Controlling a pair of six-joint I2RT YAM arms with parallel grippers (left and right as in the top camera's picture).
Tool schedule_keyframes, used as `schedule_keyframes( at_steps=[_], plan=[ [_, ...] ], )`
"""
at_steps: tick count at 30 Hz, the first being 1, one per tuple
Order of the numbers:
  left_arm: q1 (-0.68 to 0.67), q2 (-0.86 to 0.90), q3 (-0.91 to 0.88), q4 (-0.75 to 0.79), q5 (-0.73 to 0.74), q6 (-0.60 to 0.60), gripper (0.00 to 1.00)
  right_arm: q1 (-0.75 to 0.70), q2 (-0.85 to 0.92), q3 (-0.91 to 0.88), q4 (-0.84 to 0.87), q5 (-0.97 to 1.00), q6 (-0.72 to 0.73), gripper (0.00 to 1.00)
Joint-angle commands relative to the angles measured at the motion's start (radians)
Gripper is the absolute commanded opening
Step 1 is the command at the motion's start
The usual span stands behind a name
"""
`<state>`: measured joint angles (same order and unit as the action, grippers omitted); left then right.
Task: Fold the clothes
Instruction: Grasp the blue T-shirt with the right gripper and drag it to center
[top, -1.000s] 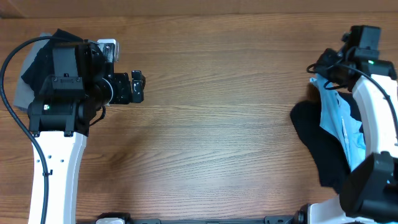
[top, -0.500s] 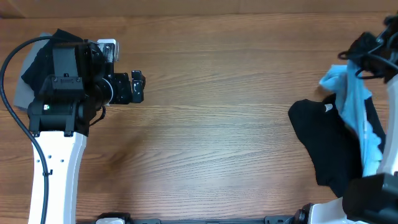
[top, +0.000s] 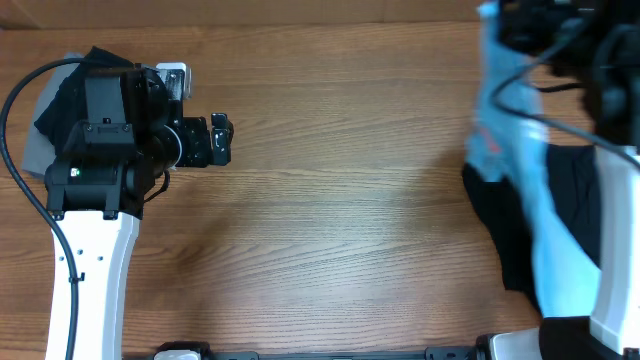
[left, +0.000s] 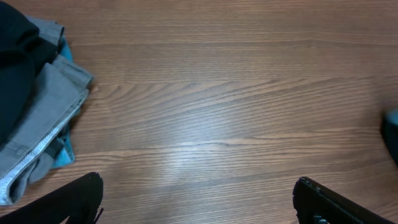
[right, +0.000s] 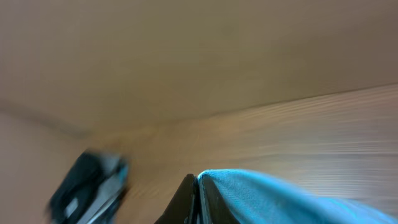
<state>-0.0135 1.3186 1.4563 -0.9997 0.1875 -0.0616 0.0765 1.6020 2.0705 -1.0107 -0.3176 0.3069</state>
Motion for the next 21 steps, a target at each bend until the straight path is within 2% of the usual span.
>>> schedule_keyframes(
  at_steps=[1, 9, 15, 18, 20, 21],
  plan=[
    [0.011, -0.030, 0.051, 0.001, -0.056, -0.014, 1.00, 0.146, 0.035, 0.018, 0.021, -0.035, 0.012, 0.04],
    [0.050, -0.064, 0.111, 0.002, -0.120, -0.013, 1.00, 0.500, 0.164, 0.018, 0.018, -0.019, 0.010, 0.04],
    [0.054, -0.064, 0.112, 0.002, -0.159, -0.012, 1.00, 0.634, 0.173, 0.018, 0.031, 0.047, 0.002, 0.05],
    [0.054, -0.064, 0.112, 0.004, -0.168, -0.013, 1.00, 0.640, 0.167, 0.018, 0.017, 0.114, 0.001, 0.23],
    [0.054, -0.064, 0.112, 0.004, -0.158, -0.014, 1.00, 0.616, 0.159, 0.018, -0.003, 0.204, 0.004, 0.41],
    [0.052, -0.064, 0.112, 0.004, -0.142, -0.013, 1.00, 0.588, 0.153, 0.018, -0.021, 0.271, 0.013, 0.43]
  ],
)
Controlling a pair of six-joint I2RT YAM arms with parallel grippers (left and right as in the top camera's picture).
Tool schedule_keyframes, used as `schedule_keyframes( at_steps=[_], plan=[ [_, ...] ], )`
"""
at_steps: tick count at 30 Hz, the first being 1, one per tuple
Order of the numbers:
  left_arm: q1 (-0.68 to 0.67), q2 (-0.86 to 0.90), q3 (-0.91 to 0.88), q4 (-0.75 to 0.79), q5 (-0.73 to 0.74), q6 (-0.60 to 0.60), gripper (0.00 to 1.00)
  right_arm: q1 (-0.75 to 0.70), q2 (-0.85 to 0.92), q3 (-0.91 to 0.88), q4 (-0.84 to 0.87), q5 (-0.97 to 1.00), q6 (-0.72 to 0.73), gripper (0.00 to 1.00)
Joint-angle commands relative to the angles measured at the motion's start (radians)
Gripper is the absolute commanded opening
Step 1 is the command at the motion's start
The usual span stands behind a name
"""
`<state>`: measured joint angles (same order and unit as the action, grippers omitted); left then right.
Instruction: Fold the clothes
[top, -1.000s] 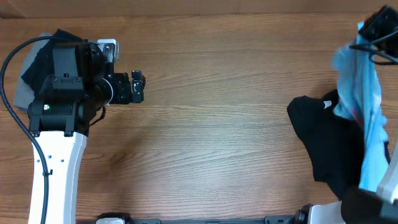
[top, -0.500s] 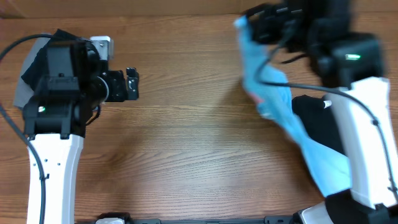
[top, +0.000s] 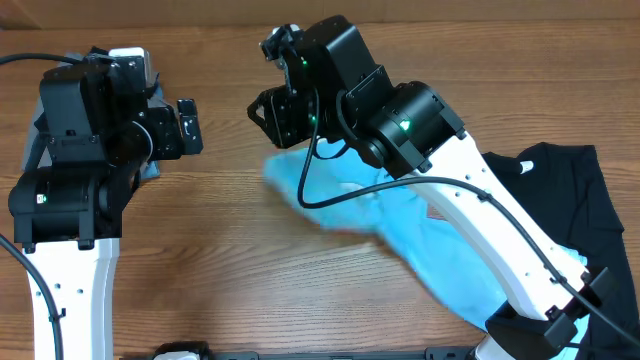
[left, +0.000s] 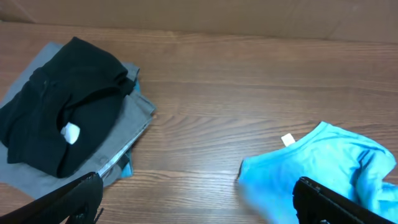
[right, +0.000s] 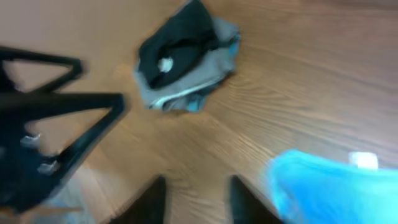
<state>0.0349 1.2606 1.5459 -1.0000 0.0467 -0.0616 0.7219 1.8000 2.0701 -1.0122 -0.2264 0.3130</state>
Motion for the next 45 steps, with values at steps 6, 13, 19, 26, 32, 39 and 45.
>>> schedule_keyframes(
  at_steps=[6, 13, 19, 26, 32, 39, 45],
  plan=[
    [0.003, 0.003, 0.021, -0.007, 0.168, -0.013, 1.00, -0.323, -0.076, 0.018, -0.137, 0.277, 0.105, 0.46],
    [-0.099, 0.140, 0.005, -0.089, 0.293, 0.009, 1.00, -0.744, -0.034, 0.007, -0.374, 0.202, 0.163, 0.45],
    [-0.216, 0.340, 0.001, -0.100, 0.294, 0.040, 0.77, -0.964, 0.053, -0.126, -0.469, 0.175, 0.130, 0.32],
    [-0.289, 0.500, 0.001, -0.070, 0.294, 0.042, 0.57, -1.061, 0.090, -0.487, -0.321, 0.038, 0.129, 0.15],
    [-0.319, 0.570, 0.001, -0.062, 0.293, 0.084, 0.59, -1.061, 0.090, -0.822, -0.059, -0.036, 0.138, 0.15],
    [-0.324, 0.600, 0.001, -0.074, 0.292, 0.084, 0.61, -1.140, 0.093, -1.048, 0.193, 0.246, 0.312, 0.12],
    [-0.324, 0.600, 0.001, -0.076, 0.291, 0.084, 0.66, -1.361, 0.093, -0.938, 0.233, 0.315, 0.315, 0.08]
  ],
)
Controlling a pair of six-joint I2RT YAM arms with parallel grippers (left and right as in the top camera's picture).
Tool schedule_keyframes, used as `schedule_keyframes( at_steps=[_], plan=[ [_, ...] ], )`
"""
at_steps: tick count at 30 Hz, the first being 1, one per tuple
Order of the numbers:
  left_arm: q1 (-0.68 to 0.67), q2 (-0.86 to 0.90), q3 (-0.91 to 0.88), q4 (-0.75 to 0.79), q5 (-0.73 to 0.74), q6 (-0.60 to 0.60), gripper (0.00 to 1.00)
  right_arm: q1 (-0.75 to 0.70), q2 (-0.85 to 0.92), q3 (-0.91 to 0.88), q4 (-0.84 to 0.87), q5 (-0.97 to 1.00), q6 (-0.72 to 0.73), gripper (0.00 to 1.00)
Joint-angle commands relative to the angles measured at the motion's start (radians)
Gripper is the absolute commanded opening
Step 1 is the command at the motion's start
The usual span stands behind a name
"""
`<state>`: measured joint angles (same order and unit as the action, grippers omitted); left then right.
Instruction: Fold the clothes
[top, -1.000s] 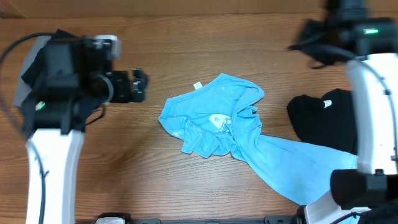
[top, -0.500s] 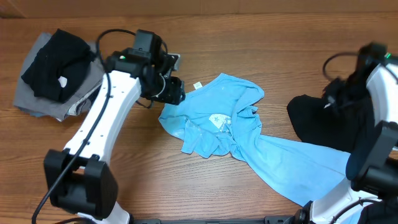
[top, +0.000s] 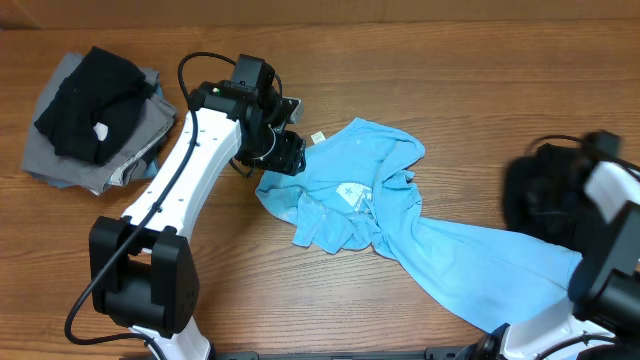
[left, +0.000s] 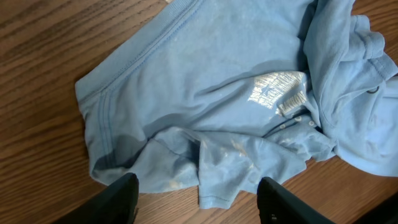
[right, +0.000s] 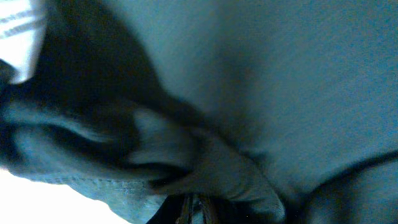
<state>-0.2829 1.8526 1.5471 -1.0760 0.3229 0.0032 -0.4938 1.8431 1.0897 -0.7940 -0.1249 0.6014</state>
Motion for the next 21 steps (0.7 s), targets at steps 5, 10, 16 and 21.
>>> schedule_keyframes(
  at_steps=[5, 10, 16, 21],
  plan=[
    [-0.007, 0.008, 0.000, 0.005, 0.014, 0.019, 0.69, -0.257, 0.050, 0.177, 0.094, 0.079, -0.073, 0.07],
    [-0.006, 0.008, 0.000, 0.003, 0.014, 0.019, 0.72, -0.281, 0.050, 0.323, 0.049, -0.046, -0.191, 0.18],
    [-0.007, 0.008, 0.000, 0.000, 0.015, 0.019, 0.77, -0.281, 0.047, 0.438, -0.154, -0.116, -0.209, 0.33],
    [-0.007, 0.008, 0.000, -0.016, 0.015, 0.020, 0.77, -0.286, 0.048, 0.414, -0.386, 0.089, -0.101, 0.24]
  ],
)
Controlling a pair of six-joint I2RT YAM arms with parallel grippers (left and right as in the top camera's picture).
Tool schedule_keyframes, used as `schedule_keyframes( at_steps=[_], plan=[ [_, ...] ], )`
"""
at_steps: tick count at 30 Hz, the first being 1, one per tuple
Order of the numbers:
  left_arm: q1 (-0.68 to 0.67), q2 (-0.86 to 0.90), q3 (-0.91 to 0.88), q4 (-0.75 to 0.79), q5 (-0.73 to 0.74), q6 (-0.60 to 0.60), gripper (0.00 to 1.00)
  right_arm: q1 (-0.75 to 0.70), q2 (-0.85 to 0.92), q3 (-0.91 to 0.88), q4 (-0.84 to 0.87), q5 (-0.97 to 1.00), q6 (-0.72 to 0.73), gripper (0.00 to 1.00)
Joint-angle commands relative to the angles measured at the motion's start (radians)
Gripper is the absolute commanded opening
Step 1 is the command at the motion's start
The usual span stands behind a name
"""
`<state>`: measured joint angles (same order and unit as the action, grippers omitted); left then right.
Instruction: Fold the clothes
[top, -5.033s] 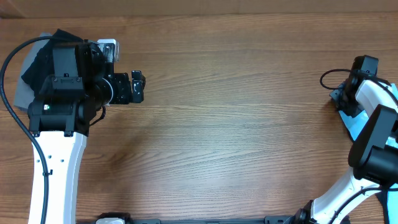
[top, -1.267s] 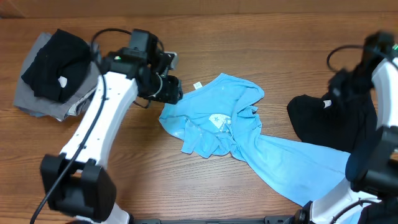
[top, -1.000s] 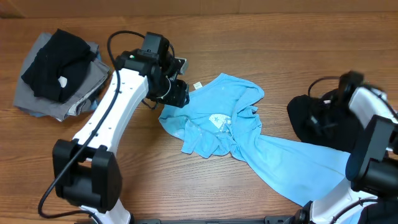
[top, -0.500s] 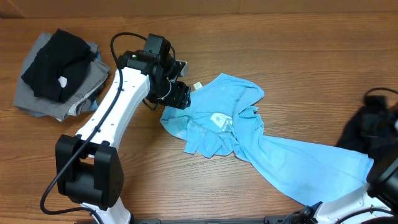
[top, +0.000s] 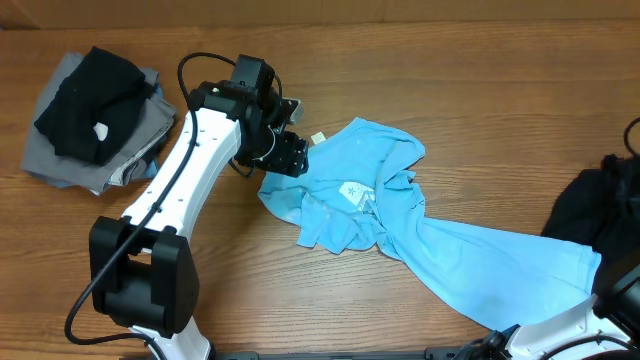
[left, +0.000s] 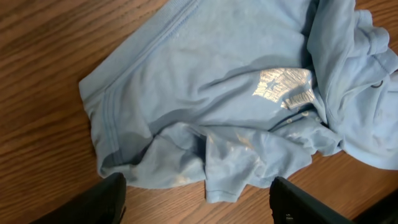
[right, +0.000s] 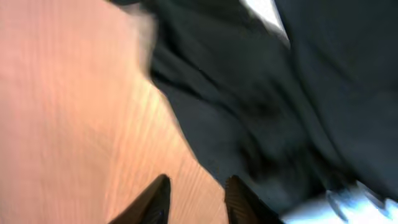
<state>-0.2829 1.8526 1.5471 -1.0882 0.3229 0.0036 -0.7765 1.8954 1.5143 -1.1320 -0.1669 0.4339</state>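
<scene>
A light blue shirt (top: 375, 195) lies crumpled in the middle of the table, one long part trailing to the lower right. My left gripper (top: 292, 152) hovers open over the shirt's left edge. The left wrist view shows the shirt (left: 205, 81) with its collar and label below the gripper (left: 198, 208), and nothing is between the fingers. My right gripper (right: 196, 199) is open and empty over bare wood at the edge of a black garment (right: 280, 93). That black garment (top: 590, 210) lies at the table's far right.
A folded pile (top: 95, 110), black on grey, sits at the far left. Bare wooden table (top: 450, 80) stretches along the back and the front left. A corner of blue cloth (right: 379, 211) shows beside the black garment.
My right gripper was shut in blue cloth at the far right; now it is open over the black garment's edge. The left gripper and the shirt have barely shifted.
First my right gripper held the blue shirt up at the right while the left gripper stood open near the folded pile. Then the right arm was at the table's middle with the shirt. Later the left gripper was over the shirt's left edge, and the right has since opened.
</scene>
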Motion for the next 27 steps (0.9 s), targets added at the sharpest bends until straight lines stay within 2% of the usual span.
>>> schedule_keyframes(
  at_steps=[1, 4, 10, 16, 20, 24, 27],
  plan=[
    [-0.007, 0.008, 0.000, -0.003, 0.015, 0.019, 0.76, -0.005, -0.004, -0.028, -0.055, 0.157, 0.081, 0.20],
    [-0.007, 0.008, 0.000, 0.000, 0.014, 0.019, 0.77, -0.006, -0.004, -0.119, 0.003, 0.156, 0.095, 0.14],
    [-0.006, 0.008, 0.000, 0.019, 0.015, 0.019, 0.79, -0.001, -0.003, -0.325, 0.247, 0.018, 0.090, 0.10],
    [-0.008, 0.008, 0.000, 0.008, 0.018, 0.014, 0.79, -0.017, 0.000, -0.488, 0.456, 0.229, 0.309, 0.04],
    [-0.008, 0.008, 0.000, 0.004, 0.018, 0.014, 0.80, -0.062, 0.003, -0.460, 0.593, 0.283, 0.319, 0.04],
    [-0.008, 0.008, 0.000, -0.005, 0.018, 0.014, 0.80, -0.119, 0.003, -0.366, 0.632, 0.283, 0.313, 0.04],
    [-0.008, 0.008, 0.000, -0.005, 0.018, 0.014, 0.80, -0.154, 0.003, -0.264, 0.632, 0.277, 0.250, 0.04]
  ],
)
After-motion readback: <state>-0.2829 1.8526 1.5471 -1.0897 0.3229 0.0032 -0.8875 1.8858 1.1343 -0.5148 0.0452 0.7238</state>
